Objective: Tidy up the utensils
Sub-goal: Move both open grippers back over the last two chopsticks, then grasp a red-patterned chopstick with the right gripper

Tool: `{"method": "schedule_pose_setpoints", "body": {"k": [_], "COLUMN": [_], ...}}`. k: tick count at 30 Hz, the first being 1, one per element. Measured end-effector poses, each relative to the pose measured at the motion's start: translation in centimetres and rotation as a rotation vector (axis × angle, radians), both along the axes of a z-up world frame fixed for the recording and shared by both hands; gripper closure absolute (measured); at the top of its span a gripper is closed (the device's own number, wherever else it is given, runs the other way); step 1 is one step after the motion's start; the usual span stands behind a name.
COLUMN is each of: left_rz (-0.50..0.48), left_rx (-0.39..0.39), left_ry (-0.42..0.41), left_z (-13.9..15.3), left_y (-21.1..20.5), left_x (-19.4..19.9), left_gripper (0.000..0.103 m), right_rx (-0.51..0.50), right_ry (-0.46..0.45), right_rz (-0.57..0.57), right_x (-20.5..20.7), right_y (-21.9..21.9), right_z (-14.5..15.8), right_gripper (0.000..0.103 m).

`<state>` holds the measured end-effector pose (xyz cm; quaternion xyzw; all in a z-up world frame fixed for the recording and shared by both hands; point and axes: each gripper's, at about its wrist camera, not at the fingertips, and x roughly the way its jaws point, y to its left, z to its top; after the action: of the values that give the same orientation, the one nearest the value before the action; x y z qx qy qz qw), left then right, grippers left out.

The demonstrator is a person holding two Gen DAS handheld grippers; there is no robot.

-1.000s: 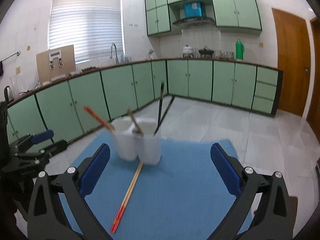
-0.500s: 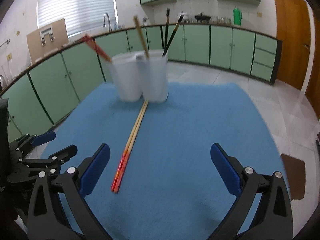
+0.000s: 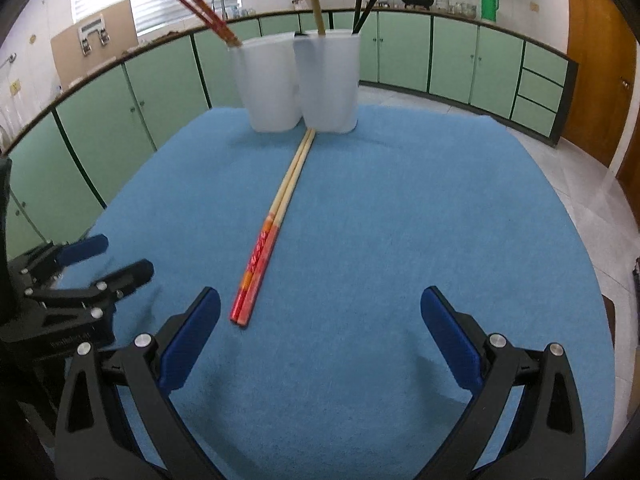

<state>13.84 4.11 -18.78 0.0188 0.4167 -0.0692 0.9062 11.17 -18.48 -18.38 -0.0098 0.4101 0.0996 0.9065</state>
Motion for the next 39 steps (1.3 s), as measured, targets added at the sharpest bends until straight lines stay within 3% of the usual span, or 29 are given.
{"method": "schedule_pose_setpoints", "body": {"k": [6,9,17,21,26,34,39], "left_rz": [0.032,0.038,0.044,0.042,0.041,0.041,0.042], "left_rx": [-0.058,-0.062,-0.060,-0.052,-0.048,-0.038,-0.037], "left_ry": [0.012,0.020,0.038,0.040,0.041,0.041,0.038], "left_z": [-0.2,-0.3,-0.6,-0.6,-0.6,-0.6,-0.4], "left_y": [0.8,0.8,0.9,0.8,0.7,0.6,0.6], "left_x": [0.4,0.5,0.6,0.7,0.7,0.7,0.6], "left_gripper": [0.020,0.020,0.020,0.020,0.019,0.019,0.019], "right_rx": [-0.032,-0.039,-0.049,-0.085,-0.074,-0.047,-0.025], "right_ry": [0.032,0.050,0.071,0.067,0.059,0.054,0.061], "right_rz": [0.006,0.012,0.017,0.016,0.040,0.122,0.120], "right_x": [0.3,0.6,0.8,0.7,0.3,-0.4,-0.6], "right_y": [0.7,0.9,1.2,1.6,1.9,3.1,2.7], "right_z": [-0.8,-1.1,-1.5,-1.7,-1.5,-1.3,-1.1], "right_gripper": [0.012,0.021,0.023,0.030,0.047,0.090,0.096]}}
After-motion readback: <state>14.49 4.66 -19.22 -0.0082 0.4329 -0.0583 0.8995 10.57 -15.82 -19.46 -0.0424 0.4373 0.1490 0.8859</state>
